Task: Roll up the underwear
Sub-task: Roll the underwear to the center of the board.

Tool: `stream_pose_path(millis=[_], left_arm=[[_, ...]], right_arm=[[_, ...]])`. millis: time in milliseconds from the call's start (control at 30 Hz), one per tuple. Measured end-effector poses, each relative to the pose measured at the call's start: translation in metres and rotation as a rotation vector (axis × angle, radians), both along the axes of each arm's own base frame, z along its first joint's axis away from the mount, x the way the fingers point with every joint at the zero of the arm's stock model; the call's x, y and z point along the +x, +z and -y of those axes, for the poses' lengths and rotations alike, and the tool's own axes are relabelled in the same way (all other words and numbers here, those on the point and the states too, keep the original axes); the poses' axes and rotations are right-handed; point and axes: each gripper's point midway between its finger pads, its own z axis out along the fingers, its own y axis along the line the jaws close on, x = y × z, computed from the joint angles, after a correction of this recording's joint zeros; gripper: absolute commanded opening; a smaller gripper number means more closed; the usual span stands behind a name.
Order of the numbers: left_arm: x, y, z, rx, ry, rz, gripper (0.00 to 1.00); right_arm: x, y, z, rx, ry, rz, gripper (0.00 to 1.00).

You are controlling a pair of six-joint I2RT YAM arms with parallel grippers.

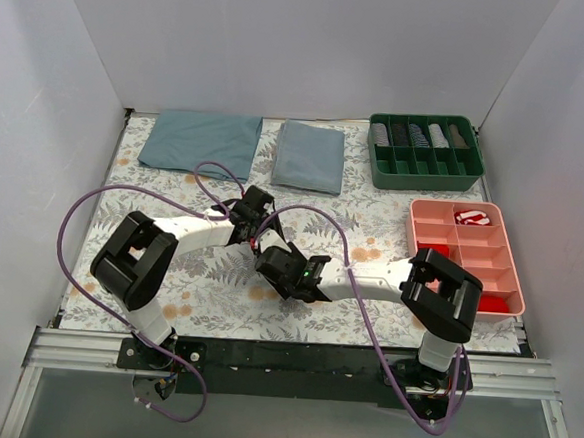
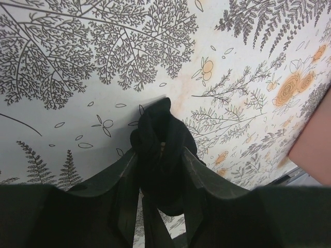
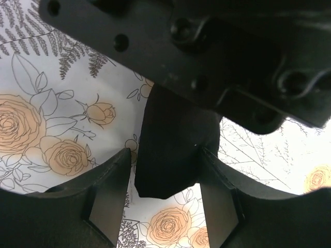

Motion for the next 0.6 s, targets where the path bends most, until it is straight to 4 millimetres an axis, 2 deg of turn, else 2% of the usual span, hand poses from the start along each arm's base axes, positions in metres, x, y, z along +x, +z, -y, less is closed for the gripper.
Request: stream_pose_path(millis=[167, 300, 333, 400, 433, 500, 533, 600], left_arm=[[0.0, 0.001, 0.001, -0.003, -0.012, -0.001, 0.19], [0.0, 0.0, 0.001, -0.004, -0.026, -0.002, 0.2], [0.001, 0.0, 0.002, -0.005, -0.028, -0.004, 0.2], [0.002, 0.0, 0.003, -0.007, -0.031, -0.004, 0.2], [0.002, 0.0, 0.003, -0.007, -0.032, -0.003, 0.2], [0.004, 0.001, 0.003, -0.008, -0.033, 0.0, 0.21], [0.004, 0.001, 0.003, -0.008, -0.034, 0.002, 0.21], [0.005, 0.003, 0.005, -0.008, -0.038, 0.009, 0.23]], right_arm=[[0.002, -0.002, 0.002, -0.006, -0.019, 0.007, 0.57], [0.004, -0.004, 0.005, -0.008, -0.04, 0.006, 0.46], [0.005, -0.004, 0.005, -0.005, -0.053, 0.005, 0.4], [0.006, -0.006, 0.008, -0.008, -0.081, 0.003, 0.37], [0.007, -0.007, 0.009, -0.007, -0.095, 0.003, 0.29], [0.008, -0.007, 0.01, 0.006, -0.126, -0.006, 0.24], [0.01, -0.008, 0.011, 0.012, -0.138, -0.011, 0.13], [0.012, -0.008, 0.012, 0.025, -0.158, -0.02, 0.04]])
